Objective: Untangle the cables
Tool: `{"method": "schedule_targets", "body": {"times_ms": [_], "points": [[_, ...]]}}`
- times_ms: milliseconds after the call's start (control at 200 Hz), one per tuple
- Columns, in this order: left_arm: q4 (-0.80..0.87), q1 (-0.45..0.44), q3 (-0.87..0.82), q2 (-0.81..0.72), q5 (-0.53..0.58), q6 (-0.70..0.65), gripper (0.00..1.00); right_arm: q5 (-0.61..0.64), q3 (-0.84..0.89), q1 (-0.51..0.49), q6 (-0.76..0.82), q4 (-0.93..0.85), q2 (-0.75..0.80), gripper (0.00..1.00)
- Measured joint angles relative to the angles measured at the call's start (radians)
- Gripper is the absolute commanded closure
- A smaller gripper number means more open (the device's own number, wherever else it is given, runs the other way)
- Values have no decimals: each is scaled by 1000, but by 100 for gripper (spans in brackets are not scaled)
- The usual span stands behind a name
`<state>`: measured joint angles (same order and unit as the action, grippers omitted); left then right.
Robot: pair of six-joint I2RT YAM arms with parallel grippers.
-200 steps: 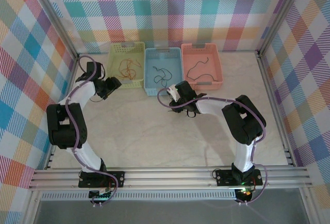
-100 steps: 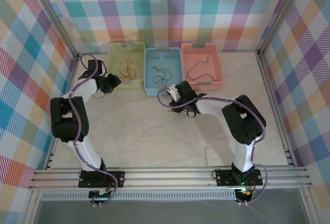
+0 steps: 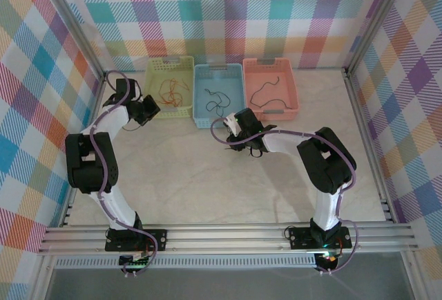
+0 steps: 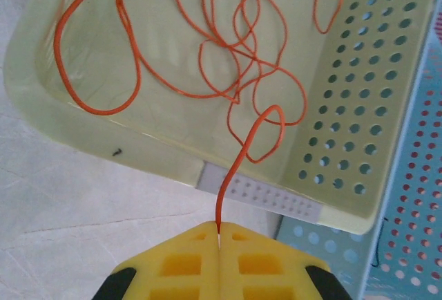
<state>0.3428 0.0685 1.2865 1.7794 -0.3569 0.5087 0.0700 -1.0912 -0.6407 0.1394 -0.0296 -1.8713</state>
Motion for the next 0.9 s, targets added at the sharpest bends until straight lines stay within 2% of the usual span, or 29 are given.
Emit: {"method": "schedule_targets", "body": {"times_ms": [285, 450, 500, 625, 670, 795, 905], "points": [[70, 0, 140, -11, -2, 1, 100, 0, -5, 0, 0, -3, 0, 65], [97, 0, 319, 103, -7, 5, 93, 0, -5, 0, 0, -3, 0, 65], [104, -1, 363, 156, -9, 2, 83, 0, -5, 0, 0, -3, 0, 65], [151, -6, 427, 260, -6, 4, 42, 0, -5, -1, 0, -3, 0, 65], [166, -10, 434, 276, -1, -4, 32, 0, -5, -1, 1, -3, 0, 65], [208, -22, 433, 269, 27, -1, 28, -2, -5, -3, 3, -3, 0, 65], [211, -42, 411, 192, 47, -1, 27, -10, -5, -8, 8, 0, 0, 65]]}}
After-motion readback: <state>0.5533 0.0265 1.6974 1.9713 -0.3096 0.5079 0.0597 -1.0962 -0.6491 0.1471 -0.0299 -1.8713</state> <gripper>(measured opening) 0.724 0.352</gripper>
